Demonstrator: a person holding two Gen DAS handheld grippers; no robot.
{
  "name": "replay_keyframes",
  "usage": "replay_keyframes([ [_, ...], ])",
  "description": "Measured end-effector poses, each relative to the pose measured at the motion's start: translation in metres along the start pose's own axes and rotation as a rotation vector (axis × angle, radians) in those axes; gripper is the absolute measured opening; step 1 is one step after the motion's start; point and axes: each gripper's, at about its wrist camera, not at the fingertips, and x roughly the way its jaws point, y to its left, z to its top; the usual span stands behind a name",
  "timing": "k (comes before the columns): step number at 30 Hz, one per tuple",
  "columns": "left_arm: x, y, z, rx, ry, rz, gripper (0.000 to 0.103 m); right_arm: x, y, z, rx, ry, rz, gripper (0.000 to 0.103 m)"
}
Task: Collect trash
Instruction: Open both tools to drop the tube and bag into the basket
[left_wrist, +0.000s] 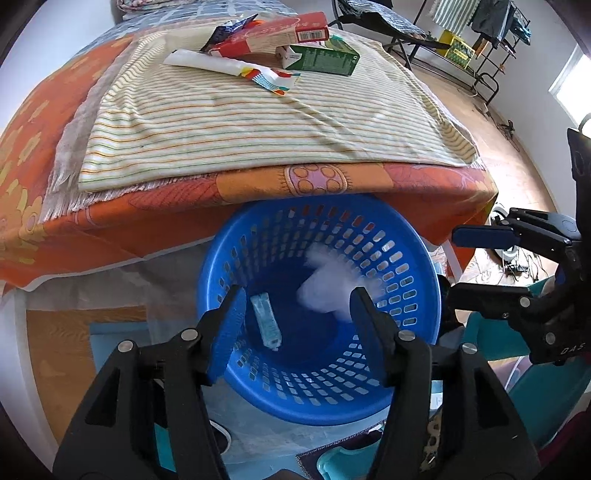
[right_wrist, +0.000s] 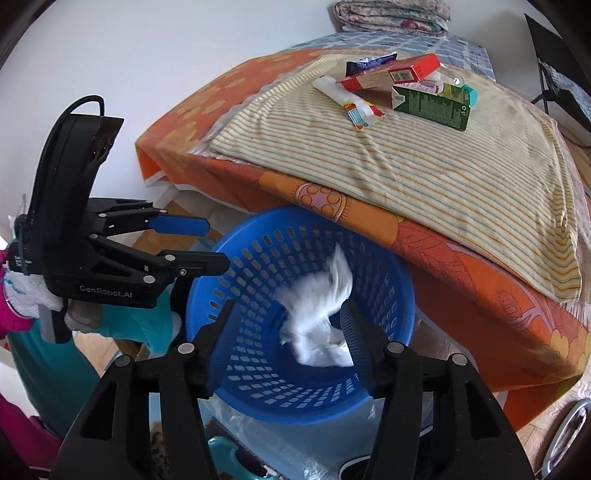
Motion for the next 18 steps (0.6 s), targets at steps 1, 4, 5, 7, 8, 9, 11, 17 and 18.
replay_keyframes([
  [1,0.0,0.001,0.0,-0.003,0.001,0.0,0.06,0.0,-0.001,0.001,0.0,0.001,-0.008,0.056],
  [4,0.001,0.002,0.0,-0.008,0.005,0.007,0.06,0.001,-0.003,0.001,0.012,0.003,-0.009,0.056],
  [5,0.001,0.002,0.0,-0.01,0.005,0.007,0.06,0.001,-0.005,0.002,0.017,0.004,-0.011,0.056],
  [7,0.001,0.004,0.001,-0.014,0.002,0.011,0.06,0.001,-0.007,0.002,0.025,0.001,-0.015,0.056],
  [8,0.0,0.004,0.001,-0.017,0.0,0.012,0.06,0.0,-0.009,0.003,0.034,-0.003,-0.016,0.056],
  [9,0.0,0.005,0.002,-0.019,-0.001,0.014,0.06,-0.001,-0.01,0.003,0.04,-0.006,-0.015,0.056],
  [11,-0.001,0.007,0.003,-0.026,-0.006,0.015,0.06,-0.004,-0.013,0.005,0.059,-0.019,-0.016,0.056],
  [17,-0.003,0.012,0.006,-0.042,-0.012,0.018,0.06,-0.01,-0.024,0.008,0.107,-0.044,-0.024,0.057],
  [18,-0.003,0.012,0.006,-0.043,-0.013,0.02,0.06,-0.01,-0.024,0.009,0.113,-0.044,-0.024,0.057],
])
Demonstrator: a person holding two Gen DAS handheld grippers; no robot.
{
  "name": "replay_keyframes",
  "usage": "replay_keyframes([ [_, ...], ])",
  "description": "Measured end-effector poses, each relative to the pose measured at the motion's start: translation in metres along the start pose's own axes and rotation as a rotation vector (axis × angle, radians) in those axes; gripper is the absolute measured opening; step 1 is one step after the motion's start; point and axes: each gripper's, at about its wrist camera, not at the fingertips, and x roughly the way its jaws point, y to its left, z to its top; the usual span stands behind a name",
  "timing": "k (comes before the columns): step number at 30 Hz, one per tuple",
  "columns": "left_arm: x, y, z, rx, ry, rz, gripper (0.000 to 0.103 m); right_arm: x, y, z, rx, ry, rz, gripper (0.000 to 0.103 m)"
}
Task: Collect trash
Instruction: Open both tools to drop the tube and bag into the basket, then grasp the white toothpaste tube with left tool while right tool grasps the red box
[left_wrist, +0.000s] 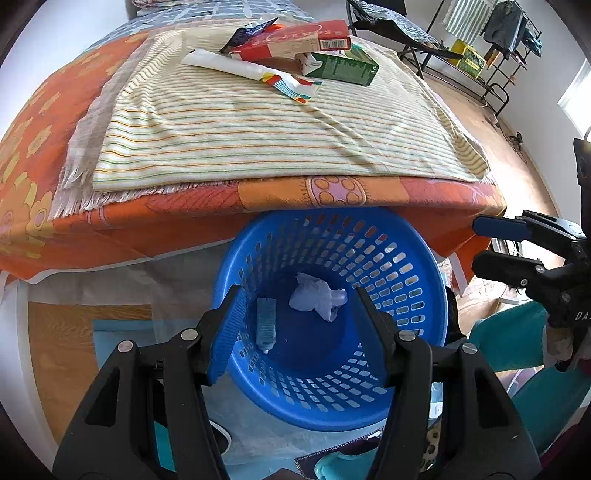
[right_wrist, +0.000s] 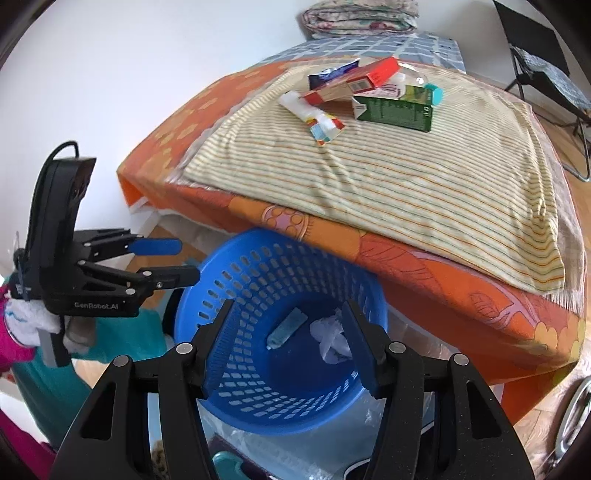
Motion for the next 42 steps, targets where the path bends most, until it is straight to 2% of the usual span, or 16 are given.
replay_keyframes([
  [9,-0.003,0.006,0.009,-0.021,-0.013,0.005,0.06,-0.006,-0.004,0.006,0.012,-0.028,-0.006,0.057],
  [19,-0.014,0.022,0.048,-0.069,-0.064,0.027,0.06,-0.019,-0.013,0.032,0.02,-0.081,-0.018,0.057],
  [29,-0.015,0.037,0.095,-0.148,-0.085,0.004,0.06,-0.033,-0.026,0.079,0.014,-0.151,-0.024,0.057],
  [34,-0.009,0.042,0.121,-0.169,-0.091,0.017,0.06,-0.042,-0.039,0.112,0.025,-0.205,-0.04,0.058],
  [37,-0.001,0.047,0.139,-0.194,-0.098,0.031,0.06,-0.044,-0.054,0.134,0.067,-0.236,-0.039,0.06],
  [42,0.013,0.053,0.166,-0.253,-0.103,0.029,0.06,-0.037,-0.078,0.163,0.172,-0.246,0.021,0.061],
])
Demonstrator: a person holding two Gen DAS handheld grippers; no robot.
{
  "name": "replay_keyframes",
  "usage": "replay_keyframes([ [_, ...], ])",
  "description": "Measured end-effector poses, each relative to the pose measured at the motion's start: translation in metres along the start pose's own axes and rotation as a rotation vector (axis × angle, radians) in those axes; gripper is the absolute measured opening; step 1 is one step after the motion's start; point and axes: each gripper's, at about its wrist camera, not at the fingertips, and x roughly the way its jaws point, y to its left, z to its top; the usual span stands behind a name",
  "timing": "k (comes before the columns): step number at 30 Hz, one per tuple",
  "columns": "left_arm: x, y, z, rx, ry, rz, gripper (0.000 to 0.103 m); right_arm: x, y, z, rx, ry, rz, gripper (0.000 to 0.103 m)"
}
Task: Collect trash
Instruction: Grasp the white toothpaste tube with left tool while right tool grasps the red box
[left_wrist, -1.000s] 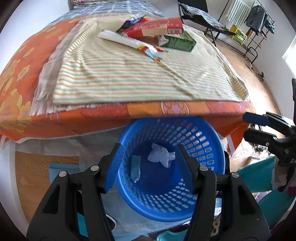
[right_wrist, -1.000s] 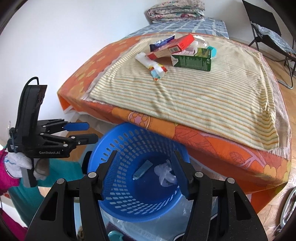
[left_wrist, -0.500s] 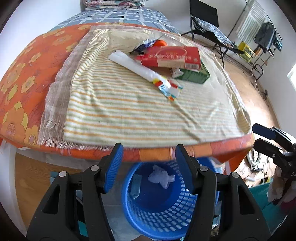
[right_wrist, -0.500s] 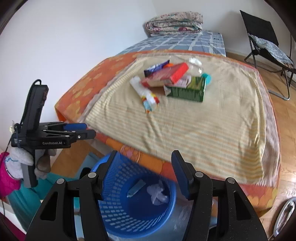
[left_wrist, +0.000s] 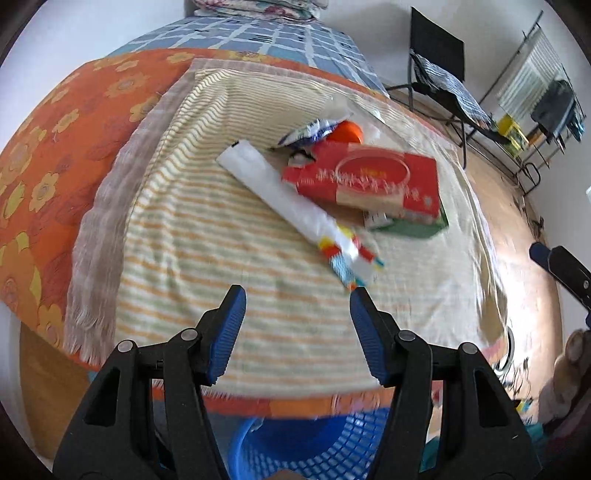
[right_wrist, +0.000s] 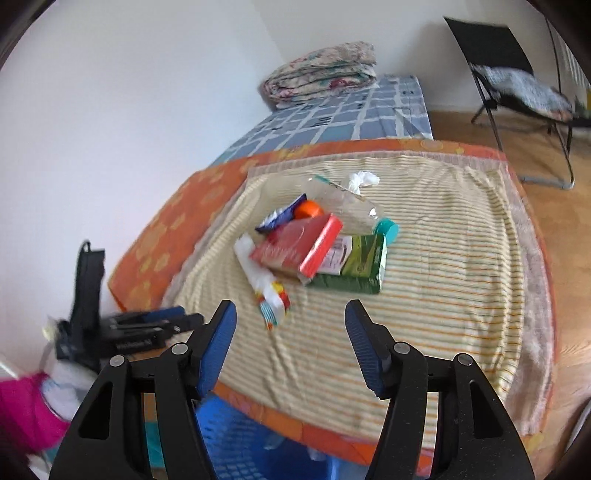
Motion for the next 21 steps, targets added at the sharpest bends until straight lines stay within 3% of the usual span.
replay_keyframes([
  [12,0.058,-0.004,0.038,-0.12,0.052,0.012,0.06,0.061,-0.027,0.038,0.176,0.044,0.024,0.061],
  [21,0.087,-0.001,0.054,-0.191,0.072,0.012,0.06,0.1,-0.035,0.046,0.22,0.084,-0.003,0.061],
])
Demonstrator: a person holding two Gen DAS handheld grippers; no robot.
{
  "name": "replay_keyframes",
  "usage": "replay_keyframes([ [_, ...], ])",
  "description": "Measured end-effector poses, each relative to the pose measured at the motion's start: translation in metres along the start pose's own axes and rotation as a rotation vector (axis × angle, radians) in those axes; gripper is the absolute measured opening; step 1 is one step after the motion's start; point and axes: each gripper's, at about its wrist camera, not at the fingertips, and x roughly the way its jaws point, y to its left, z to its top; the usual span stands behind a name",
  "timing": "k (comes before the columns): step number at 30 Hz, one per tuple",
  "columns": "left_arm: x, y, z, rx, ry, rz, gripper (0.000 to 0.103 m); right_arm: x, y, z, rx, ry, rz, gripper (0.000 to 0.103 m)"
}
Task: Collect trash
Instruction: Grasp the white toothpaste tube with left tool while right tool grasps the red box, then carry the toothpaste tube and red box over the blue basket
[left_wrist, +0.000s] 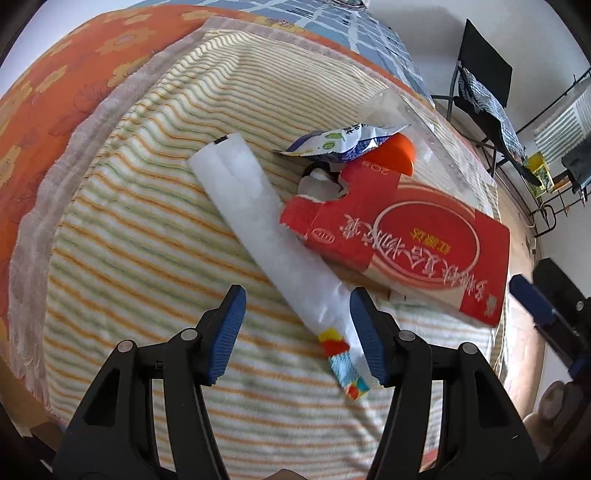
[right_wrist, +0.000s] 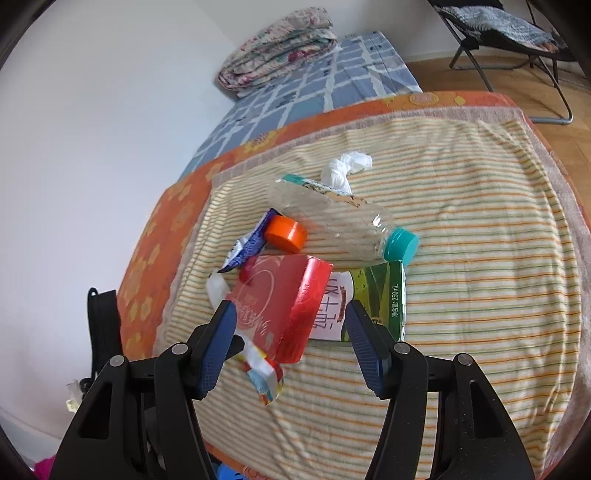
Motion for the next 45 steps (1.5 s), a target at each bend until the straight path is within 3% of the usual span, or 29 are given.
replay_keyframes([
  [7,0.014,-0.015,0.006,0.029,-0.024,0.051,0.065,0.016,-0.011,0.006,0.105,0.01,0.044,0.061],
  [12,0.017,-0.02,0.004,0.072,-0.035,0.079,0.064,0.025,-0.004,0.007,0.093,0.024,0.064,0.06],
  [17,0.014,-0.012,0.006,0.077,-0.044,0.068,0.046,0.033,-0.006,0.007,0.116,0.031,0.064,0.06],
  [21,0.014,-0.006,0.01,0.069,-0.043,0.055,0.034,0.041,-0.007,0.006,0.156,0.043,0.095,0.04],
  [24,0.013,-0.001,0.012,0.068,-0.04,0.039,0.027,0.044,0.001,0.004,0.131,0.047,0.099,0.029],
  [32,-0.005,0.024,0.014,0.028,-0.054,0.024,0.01,0.029,0.016,0.003,0.072,0.021,0.119,0.021],
  [45,-0.065,0.051,0.006,0.045,-0.153,0.022,0.009,-0.016,0.059,-0.018,-0.16,-0.044,0.076,0.019],
])
